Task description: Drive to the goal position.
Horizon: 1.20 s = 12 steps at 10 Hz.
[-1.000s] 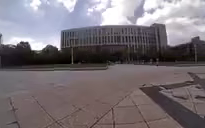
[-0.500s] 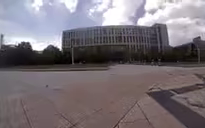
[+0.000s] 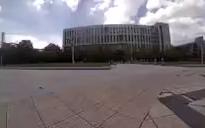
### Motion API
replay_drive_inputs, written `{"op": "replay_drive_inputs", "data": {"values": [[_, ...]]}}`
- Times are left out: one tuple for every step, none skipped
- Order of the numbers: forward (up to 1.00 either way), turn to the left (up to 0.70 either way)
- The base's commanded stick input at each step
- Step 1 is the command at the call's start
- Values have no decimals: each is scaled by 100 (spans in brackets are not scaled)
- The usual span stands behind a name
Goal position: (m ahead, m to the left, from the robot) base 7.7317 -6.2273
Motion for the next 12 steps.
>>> {"op": "replay_drive_inputs", "data": {"values": [[70, 0], [70, 0], [70, 0], [70, 0], [70, 0], [70, 0], [70, 0], [70, 0], [70, 0], [70, 0], [70, -1], [70, -15]]}}
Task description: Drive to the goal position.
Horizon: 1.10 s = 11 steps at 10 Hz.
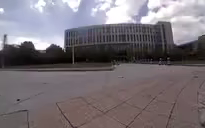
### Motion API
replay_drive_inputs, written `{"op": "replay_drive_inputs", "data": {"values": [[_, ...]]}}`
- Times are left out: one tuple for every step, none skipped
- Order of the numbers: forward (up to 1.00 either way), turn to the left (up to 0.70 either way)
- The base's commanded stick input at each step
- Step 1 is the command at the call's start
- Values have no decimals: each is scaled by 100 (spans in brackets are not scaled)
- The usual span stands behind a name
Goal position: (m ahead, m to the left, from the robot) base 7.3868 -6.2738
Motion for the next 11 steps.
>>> {"op": "replay_drive_inputs", "data": {"values": [[70, -19], [70, -20], [70, -20], [70, -8], [70, 0], [70, 0], [70, 0], [70, 0], [70, 0], [70, -22], [70, -31]]}}
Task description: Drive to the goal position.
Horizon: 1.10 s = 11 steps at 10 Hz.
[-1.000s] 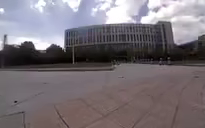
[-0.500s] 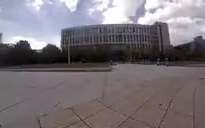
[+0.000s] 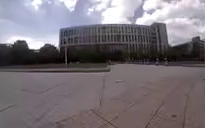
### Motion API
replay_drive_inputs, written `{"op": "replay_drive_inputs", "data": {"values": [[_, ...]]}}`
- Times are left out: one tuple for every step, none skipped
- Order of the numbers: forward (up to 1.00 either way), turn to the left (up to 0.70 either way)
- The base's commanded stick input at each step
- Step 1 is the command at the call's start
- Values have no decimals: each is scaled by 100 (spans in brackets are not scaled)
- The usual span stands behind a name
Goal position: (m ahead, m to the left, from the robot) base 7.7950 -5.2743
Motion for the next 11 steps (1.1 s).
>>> {"op": "replay_drive_inputs", "data": {"values": [[70, -32], [70, -32], [70, -32], [70, -32], [70, -32], [70, -32], [70, -32], [70, -32], [70, -32], [70, -32], [70, -32]]}}
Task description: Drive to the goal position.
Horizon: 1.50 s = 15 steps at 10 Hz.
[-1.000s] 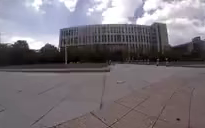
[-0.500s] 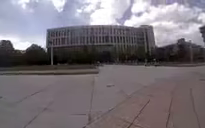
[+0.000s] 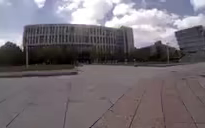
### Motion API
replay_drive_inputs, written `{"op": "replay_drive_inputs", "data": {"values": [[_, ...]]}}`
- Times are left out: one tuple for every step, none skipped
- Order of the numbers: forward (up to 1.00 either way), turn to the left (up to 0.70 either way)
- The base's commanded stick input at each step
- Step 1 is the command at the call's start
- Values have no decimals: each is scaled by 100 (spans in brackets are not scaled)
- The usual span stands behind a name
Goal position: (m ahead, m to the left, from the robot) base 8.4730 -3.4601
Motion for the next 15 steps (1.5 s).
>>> {"op": "replay_drive_inputs", "data": {"values": [[70, -32], [70, -21], [70, 0], [70, 0], [70, 0], [70, 0], [70, 0], [70, 0], [70, 0], [70, 0], [70, 0], [70, 0], [70, 0], [70, 0], [70, 0]]}}
